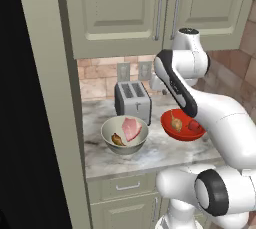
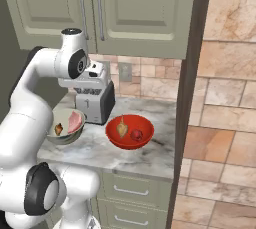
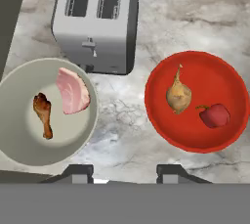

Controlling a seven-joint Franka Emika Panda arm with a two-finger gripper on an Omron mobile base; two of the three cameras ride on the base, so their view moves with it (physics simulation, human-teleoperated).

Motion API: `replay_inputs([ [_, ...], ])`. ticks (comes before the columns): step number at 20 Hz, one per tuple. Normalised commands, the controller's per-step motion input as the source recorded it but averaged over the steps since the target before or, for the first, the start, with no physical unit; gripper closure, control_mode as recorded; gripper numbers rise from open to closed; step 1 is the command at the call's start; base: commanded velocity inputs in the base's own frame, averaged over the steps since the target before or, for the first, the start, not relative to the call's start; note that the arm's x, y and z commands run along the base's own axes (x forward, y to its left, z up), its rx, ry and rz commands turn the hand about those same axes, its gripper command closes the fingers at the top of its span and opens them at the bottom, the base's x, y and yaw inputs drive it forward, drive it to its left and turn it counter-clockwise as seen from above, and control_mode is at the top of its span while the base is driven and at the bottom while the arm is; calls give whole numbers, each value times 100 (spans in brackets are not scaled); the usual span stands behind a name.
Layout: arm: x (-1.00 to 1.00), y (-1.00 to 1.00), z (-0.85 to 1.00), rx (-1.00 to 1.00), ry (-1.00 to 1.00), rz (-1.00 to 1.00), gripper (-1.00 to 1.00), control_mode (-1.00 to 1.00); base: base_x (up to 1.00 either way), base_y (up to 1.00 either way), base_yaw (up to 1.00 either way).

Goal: Place the bowl with the onion and bell pepper on the second highest shelf of the fridge. Place the bowl with the steak and chicken drumstick on the top shelf of the fridge.

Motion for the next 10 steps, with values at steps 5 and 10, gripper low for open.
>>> replay_inputs([
  [5,-15,-27,-1,10,-1,-7,-100,-100,0,0,0],
  [10,-63,-100,-17,26,-1,-38,-100,-100,0,0,0],
])
